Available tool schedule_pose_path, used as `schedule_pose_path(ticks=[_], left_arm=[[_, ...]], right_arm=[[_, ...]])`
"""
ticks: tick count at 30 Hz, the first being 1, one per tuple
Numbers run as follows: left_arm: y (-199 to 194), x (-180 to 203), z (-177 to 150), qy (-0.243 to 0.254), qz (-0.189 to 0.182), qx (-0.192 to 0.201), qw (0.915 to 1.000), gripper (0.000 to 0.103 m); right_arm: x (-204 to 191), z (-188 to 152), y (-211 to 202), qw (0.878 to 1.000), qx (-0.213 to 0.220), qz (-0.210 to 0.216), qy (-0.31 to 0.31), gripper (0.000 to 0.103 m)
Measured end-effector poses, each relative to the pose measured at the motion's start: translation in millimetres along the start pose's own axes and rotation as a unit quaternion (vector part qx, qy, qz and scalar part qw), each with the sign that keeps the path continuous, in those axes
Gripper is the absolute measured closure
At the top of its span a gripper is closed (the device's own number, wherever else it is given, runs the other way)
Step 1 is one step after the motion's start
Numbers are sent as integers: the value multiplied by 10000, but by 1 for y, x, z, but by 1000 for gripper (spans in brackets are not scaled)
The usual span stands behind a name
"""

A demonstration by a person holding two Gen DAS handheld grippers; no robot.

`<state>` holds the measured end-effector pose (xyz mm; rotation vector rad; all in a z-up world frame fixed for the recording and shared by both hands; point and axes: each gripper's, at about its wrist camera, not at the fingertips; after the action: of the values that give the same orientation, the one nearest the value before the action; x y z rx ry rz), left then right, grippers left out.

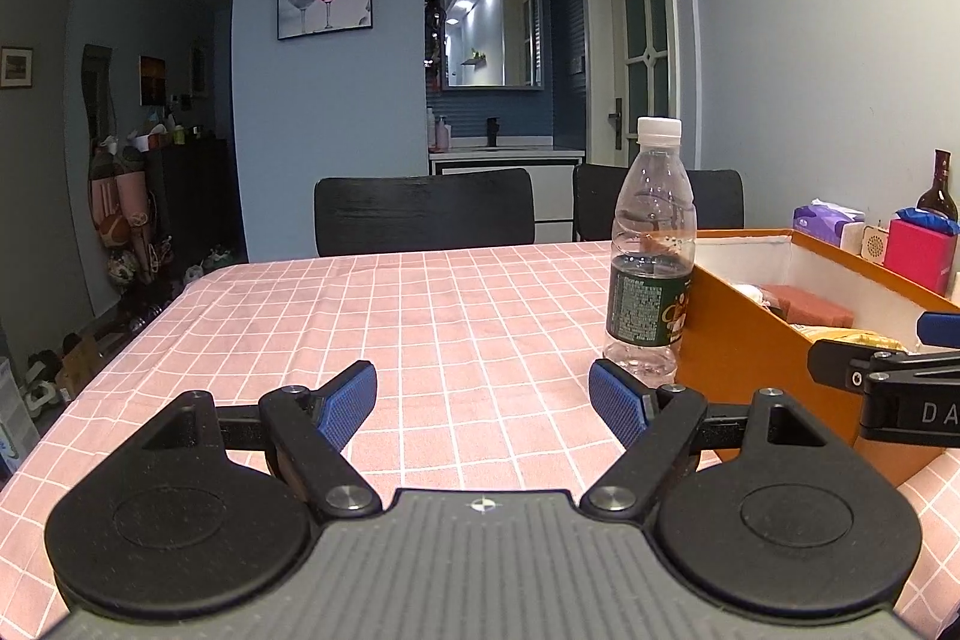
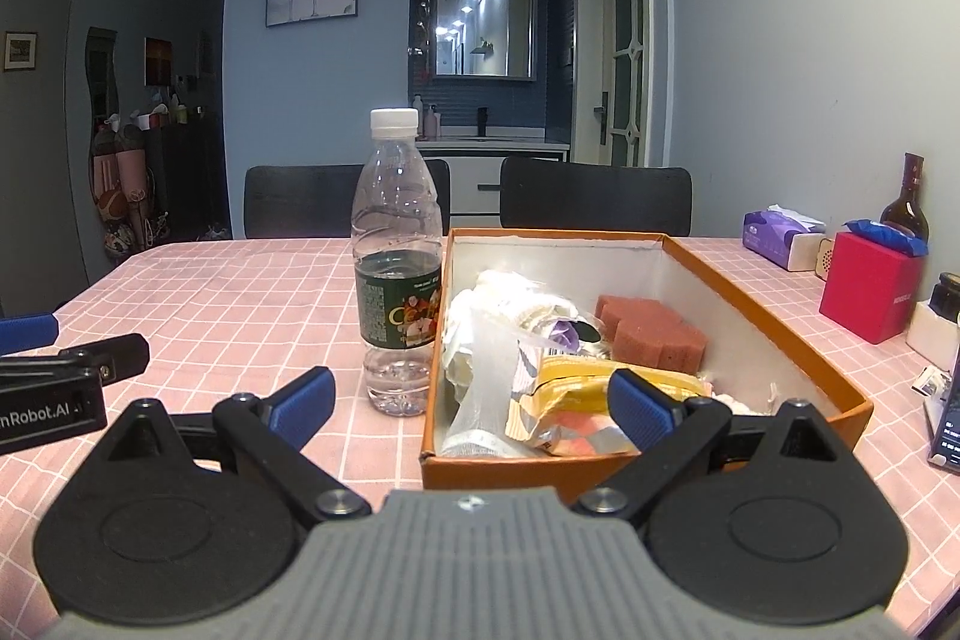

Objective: Organize soft objects

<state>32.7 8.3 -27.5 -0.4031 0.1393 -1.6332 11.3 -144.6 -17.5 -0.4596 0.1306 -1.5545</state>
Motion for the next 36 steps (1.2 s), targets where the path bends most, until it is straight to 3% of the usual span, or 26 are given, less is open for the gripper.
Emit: schedule_pose_path(ticks=[31,36], left_arm=[[4,4,-2,89,27,-95,9999,8],[4,3,-1,57,-31,-103,9999,1]], right_arm=[[2,-3,2,10000,-50,-28,8,7],[3,-2,3,10000,-30,-41,-7,7]])
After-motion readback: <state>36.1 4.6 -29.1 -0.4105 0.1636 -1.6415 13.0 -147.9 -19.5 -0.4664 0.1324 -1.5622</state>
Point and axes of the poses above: each gripper's, at about its wrist camera, not at the fingertips, and y roughly the way its jaws point, x to its right, z to its top, and after that the axes turned 13 degrees about -y, right-handed
